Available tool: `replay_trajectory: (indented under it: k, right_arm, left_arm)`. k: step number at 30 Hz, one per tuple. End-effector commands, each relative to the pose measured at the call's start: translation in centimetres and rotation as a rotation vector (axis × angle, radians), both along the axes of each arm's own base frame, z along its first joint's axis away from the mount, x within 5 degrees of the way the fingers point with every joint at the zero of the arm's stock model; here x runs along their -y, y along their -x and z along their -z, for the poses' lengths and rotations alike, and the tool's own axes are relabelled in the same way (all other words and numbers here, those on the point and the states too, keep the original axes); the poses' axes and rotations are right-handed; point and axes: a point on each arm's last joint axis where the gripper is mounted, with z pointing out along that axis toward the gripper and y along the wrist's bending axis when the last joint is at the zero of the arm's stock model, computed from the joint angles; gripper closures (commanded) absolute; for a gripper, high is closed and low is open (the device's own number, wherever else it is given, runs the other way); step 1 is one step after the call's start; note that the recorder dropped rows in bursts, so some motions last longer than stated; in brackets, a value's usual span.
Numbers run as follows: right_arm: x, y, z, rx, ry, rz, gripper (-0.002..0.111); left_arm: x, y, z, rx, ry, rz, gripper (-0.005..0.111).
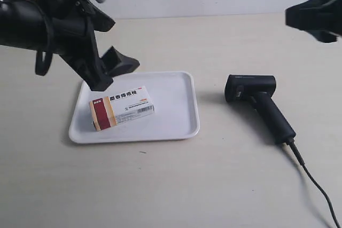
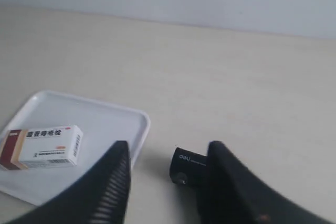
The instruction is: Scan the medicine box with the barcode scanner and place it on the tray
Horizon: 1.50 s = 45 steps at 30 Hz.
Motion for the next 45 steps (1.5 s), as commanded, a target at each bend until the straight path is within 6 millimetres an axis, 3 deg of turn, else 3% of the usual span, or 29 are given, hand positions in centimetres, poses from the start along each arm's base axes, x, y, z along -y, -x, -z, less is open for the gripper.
replay_trajectory:
  k: [1,3,4,9,12,14,20,25,45]
  right_arm:
    - [1.8,4.6,-0.5,0.116,-0.065,0.021,0.091]
    - [2.7,6.3,0.2,0.185,-0.110,0.057,0.104]
    - [3.2,7.2,0.7,0.226,-0.122,0.074,0.108]
    - [5.1,10.0,5.0,0.339,-0.171,0.157,0.108]
    - [6.4,11.0,8.9,0.415,-0.217,0.264,0.108]
    - [6.7,11.3,9.7,0.409,-0.296,0.304,0.108]
    - [6.8,11.5,9.5,0.397,-0.370,0.324,0.108]
    - [6.8,11.5,9.5,0.397,-0.370,0.324,0.108]
    - [6.8,11.5,9.5,0.397,-0.370,0.324,0.108]
  left_arm:
    - [-0.6,1.6,-1.3,-0.030,0.099,-0.031,0.078]
    - [-0.8,2.0,-1.5,-0.035,0.138,-0.056,0.107]
    - [-1.0,2.1,-1.6,-0.027,0.149,-0.068,0.105]
    - [-2.0,3.1,-0.7,-0.055,0.228,-0.172,0.106]
    - [-4.2,4.8,0.0,-0.011,0.292,-0.307,0.106]
    - [-5.9,6.6,0.2,0.031,0.323,-0.358,0.106]
    - [-11.7,13.3,1.4,0.185,0.536,-0.498,0.106]
    - [-13.7,17.0,4.2,0.252,0.626,-0.445,0.106]
    - [-14.3,17.9,5.0,0.307,0.646,-0.431,0.106]
